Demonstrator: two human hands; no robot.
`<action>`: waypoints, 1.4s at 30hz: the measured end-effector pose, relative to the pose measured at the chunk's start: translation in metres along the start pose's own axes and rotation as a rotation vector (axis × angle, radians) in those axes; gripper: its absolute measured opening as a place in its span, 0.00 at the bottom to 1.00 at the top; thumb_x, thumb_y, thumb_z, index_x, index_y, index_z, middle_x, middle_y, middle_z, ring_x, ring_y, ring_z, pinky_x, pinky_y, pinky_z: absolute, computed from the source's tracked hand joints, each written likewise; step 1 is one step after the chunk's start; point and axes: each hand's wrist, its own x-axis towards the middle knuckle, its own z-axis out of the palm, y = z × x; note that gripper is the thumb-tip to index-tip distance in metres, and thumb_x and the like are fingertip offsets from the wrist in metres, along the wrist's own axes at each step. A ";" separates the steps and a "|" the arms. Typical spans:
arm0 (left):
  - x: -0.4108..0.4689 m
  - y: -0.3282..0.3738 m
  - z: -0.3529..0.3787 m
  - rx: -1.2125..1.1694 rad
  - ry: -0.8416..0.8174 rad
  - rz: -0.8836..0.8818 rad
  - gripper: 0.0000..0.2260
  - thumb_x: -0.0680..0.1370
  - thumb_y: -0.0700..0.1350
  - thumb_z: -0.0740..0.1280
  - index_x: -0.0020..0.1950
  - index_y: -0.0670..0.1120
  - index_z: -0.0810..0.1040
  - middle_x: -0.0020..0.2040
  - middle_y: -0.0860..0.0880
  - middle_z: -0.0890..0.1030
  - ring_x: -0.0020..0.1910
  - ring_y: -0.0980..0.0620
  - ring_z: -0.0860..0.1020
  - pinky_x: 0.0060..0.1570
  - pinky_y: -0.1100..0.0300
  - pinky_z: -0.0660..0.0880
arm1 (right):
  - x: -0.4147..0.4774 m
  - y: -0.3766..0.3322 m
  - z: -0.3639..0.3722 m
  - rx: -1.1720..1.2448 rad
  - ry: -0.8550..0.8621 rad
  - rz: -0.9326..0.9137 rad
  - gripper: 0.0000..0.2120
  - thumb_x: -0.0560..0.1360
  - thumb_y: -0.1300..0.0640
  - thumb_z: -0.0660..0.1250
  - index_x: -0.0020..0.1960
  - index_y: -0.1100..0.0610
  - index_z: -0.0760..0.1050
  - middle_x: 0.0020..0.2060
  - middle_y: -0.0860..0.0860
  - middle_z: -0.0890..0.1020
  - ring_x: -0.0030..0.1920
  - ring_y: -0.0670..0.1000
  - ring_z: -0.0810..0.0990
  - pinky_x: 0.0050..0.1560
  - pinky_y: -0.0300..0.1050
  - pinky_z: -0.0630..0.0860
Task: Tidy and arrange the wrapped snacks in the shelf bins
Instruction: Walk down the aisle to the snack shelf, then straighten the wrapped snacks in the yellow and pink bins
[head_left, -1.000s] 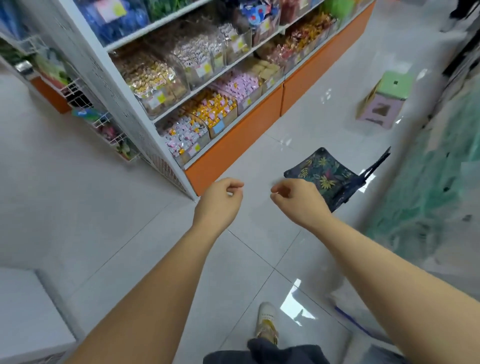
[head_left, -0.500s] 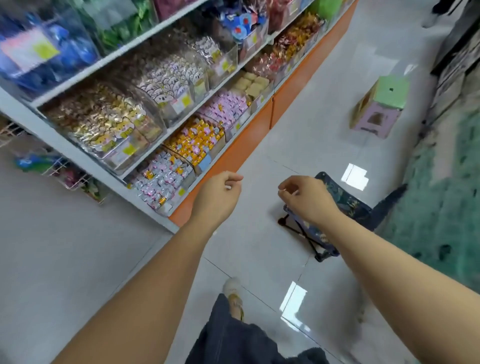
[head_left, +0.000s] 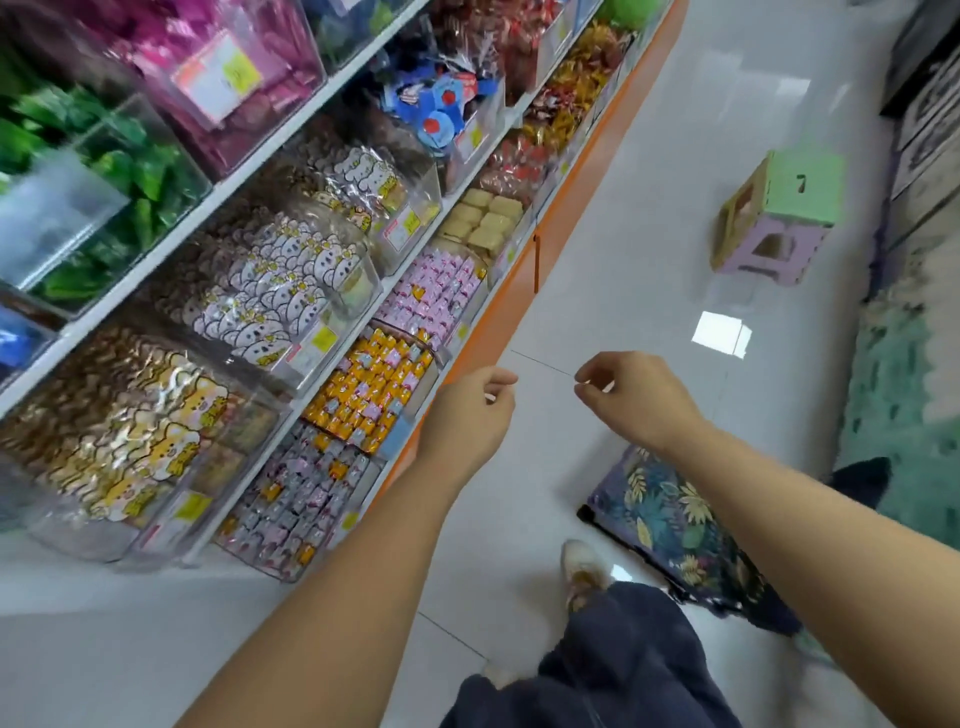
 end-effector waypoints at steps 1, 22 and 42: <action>0.015 0.006 -0.002 -0.002 0.016 -0.013 0.10 0.78 0.42 0.63 0.57 0.49 0.79 0.52 0.52 0.81 0.48 0.55 0.78 0.51 0.58 0.75 | 0.018 -0.003 -0.005 -0.010 -0.015 -0.013 0.09 0.76 0.54 0.63 0.54 0.53 0.79 0.44 0.47 0.81 0.45 0.49 0.76 0.47 0.45 0.75; 0.207 -0.005 -0.077 0.014 0.099 -0.313 0.09 0.81 0.47 0.61 0.58 0.52 0.77 0.59 0.53 0.78 0.55 0.52 0.77 0.53 0.58 0.73 | 0.263 -0.096 -0.004 -0.160 -0.276 -0.267 0.08 0.76 0.57 0.61 0.51 0.54 0.79 0.45 0.49 0.82 0.47 0.53 0.78 0.47 0.47 0.77; 0.237 -0.088 -0.005 0.030 0.602 -0.674 0.10 0.78 0.43 0.63 0.56 0.52 0.80 0.50 0.54 0.82 0.43 0.54 0.78 0.40 0.61 0.72 | 0.396 -0.091 0.085 -0.476 -0.688 -0.789 0.12 0.77 0.56 0.60 0.58 0.52 0.75 0.51 0.48 0.81 0.48 0.51 0.79 0.47 0.45 0.77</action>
